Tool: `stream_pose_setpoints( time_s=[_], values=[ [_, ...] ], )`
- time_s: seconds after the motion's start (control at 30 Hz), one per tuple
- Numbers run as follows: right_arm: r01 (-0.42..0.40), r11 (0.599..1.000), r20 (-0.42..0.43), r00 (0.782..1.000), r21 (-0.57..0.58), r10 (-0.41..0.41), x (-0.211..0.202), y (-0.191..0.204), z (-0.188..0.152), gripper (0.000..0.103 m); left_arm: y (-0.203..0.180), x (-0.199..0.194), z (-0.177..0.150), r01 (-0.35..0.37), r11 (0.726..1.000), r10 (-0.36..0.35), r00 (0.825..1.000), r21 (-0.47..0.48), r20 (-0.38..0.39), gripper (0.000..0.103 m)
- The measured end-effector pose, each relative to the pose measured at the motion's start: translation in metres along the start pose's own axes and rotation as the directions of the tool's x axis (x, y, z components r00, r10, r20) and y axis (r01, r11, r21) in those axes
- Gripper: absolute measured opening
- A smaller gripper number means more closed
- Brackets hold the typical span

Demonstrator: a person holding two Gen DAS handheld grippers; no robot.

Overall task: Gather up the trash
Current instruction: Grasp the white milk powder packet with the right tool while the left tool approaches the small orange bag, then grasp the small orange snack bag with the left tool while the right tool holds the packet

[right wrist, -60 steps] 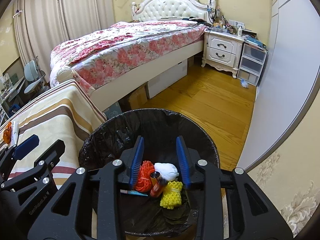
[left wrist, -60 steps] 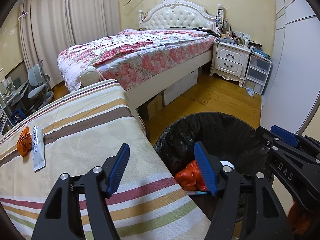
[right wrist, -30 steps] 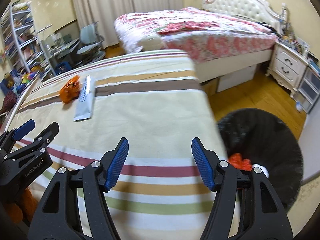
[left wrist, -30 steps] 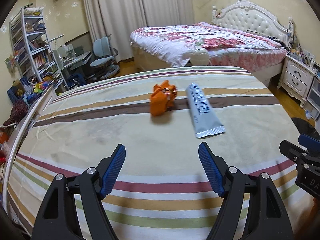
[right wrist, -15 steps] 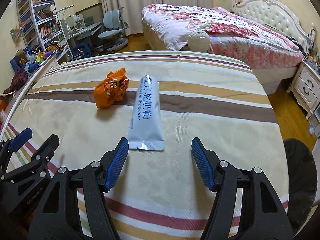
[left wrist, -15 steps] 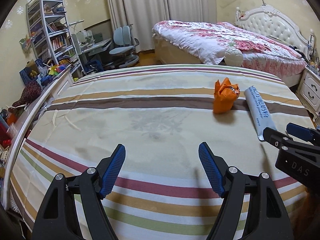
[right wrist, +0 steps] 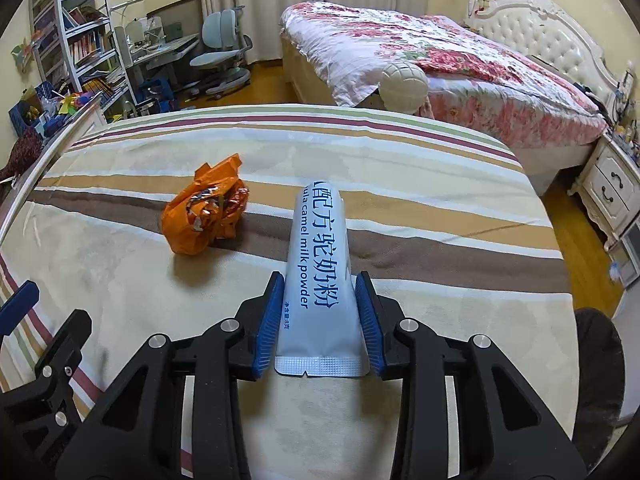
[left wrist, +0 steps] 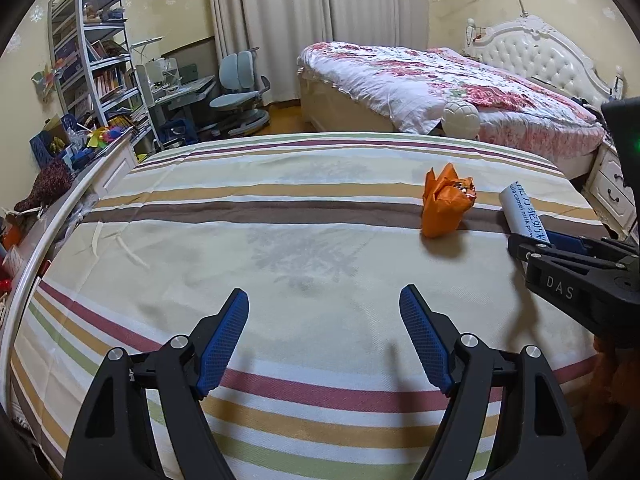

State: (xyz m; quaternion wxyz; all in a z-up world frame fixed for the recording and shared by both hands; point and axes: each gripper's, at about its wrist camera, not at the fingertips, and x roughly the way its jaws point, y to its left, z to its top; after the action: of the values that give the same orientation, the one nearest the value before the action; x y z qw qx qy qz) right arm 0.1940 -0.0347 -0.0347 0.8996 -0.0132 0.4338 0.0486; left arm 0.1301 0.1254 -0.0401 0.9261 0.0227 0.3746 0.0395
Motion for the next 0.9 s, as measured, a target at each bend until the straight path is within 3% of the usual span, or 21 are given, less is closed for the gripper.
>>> stream_pose_setpoints(
  time_s=[0.4,0.9],
  values=[
    [0.065,0.996,0.001,0.998,0.068,-0.065,-0.007,-0.061,-0.008,0.035,-0.05,0.018,0.025,0.057,0.996,-0.058,0.998,0.074,0.009,0.076],
    [0.032,0.996,0.005,0.999,0.087,-0.032,-0.007,-0.07,-0.009,0.036,-0.079,0.057,0.057,0.054,0.993,-0.051,0.998,0.106,-0.034,0.076]
  ],
)
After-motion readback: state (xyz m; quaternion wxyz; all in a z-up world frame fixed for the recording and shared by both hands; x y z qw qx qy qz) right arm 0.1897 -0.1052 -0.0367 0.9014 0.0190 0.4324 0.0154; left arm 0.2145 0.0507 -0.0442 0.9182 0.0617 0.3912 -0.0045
